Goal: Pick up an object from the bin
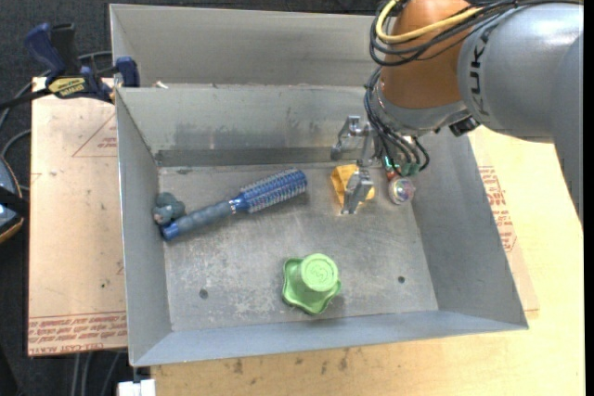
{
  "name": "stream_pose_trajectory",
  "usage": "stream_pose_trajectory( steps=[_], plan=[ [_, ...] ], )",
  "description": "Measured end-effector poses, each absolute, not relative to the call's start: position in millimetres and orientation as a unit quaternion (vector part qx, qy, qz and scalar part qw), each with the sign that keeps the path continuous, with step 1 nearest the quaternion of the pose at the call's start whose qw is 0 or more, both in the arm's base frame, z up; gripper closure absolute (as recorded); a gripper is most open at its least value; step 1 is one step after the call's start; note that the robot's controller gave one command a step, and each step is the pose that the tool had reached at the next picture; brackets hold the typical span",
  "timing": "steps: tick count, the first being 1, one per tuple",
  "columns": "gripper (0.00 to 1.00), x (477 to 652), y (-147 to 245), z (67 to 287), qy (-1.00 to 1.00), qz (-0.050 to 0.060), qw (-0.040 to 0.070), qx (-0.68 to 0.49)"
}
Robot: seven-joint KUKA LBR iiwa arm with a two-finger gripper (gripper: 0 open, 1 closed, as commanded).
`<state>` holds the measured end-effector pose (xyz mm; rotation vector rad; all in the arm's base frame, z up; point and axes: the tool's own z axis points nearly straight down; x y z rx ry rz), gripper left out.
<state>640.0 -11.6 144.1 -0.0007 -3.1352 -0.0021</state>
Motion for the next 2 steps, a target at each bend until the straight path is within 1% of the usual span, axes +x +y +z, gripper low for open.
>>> stream_pose_trajectory(
  steps=[1, 2],
  plan=[
    [0.00, 653.2, 19, 77, -0.999, -0.001, -0.003, -0.046],
    [0.00, 655.1, 82, 78, -1.000, 0.002, -0.007, -0.001]
  ],
)
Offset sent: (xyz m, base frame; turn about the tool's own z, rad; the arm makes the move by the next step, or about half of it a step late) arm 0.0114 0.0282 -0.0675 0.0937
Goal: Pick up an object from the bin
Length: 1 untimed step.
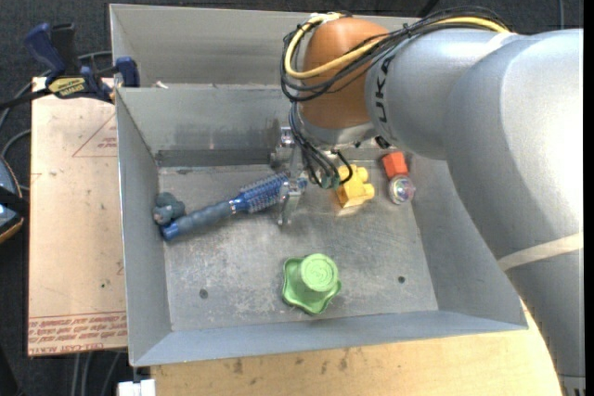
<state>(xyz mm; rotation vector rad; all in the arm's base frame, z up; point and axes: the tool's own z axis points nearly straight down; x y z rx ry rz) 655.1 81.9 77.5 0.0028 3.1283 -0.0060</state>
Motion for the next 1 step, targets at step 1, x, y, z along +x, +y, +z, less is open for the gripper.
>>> stream_pose_trajectory(
  steps=[1],
  plan=[
    [1.00, 655.7, 82.0, 78.3, 1.000, 0.001, 0.008, 0.003]
  ],
)
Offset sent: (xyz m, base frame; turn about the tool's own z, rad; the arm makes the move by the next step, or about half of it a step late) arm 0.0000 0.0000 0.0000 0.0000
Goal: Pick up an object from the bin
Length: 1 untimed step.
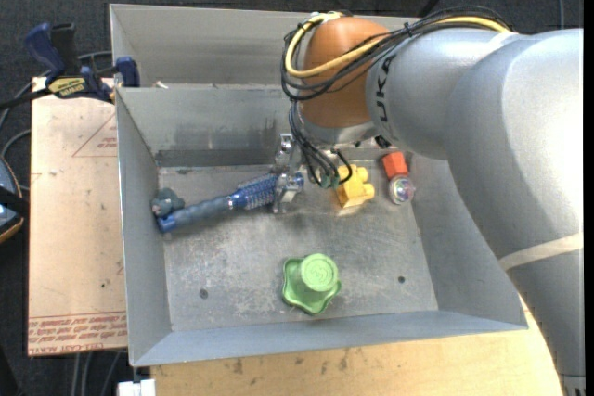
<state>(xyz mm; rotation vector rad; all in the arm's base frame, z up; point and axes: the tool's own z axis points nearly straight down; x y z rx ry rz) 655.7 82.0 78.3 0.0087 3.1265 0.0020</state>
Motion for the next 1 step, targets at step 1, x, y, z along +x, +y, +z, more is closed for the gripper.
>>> stream_pose_trajectory(
  steps=[1],
  plan=[
    [1.00, 623.7, 69.2, 186.5, 1.000, 0.000, 0.004, -0.008]
  ],
)
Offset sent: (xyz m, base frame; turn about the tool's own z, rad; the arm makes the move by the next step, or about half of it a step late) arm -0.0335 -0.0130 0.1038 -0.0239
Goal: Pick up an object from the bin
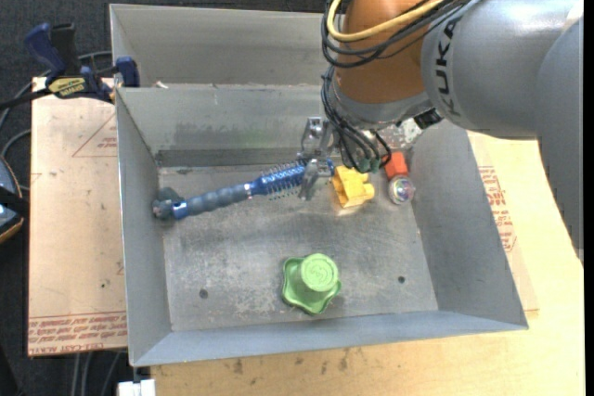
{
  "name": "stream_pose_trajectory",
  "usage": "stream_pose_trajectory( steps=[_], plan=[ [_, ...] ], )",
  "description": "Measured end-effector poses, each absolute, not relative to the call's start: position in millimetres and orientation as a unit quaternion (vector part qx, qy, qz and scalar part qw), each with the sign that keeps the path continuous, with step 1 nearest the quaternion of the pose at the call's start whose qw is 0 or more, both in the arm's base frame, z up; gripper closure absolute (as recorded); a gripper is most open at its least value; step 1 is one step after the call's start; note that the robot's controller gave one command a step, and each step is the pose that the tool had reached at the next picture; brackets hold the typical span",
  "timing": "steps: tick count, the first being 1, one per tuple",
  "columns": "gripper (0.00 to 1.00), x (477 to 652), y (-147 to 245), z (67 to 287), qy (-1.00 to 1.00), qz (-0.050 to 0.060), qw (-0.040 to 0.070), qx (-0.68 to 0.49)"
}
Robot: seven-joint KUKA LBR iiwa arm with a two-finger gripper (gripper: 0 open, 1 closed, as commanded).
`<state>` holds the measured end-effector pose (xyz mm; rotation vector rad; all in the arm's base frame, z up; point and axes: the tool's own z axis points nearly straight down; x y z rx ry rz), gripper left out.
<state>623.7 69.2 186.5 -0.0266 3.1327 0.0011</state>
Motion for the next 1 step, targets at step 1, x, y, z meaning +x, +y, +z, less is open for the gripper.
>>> stream_pose_trajectory(
  steps=[1],
  plan=[
    [1.00, 621.2, 53.8, 217.6, 1.000, 0.000, 0.002, -0.006]
  ],
)
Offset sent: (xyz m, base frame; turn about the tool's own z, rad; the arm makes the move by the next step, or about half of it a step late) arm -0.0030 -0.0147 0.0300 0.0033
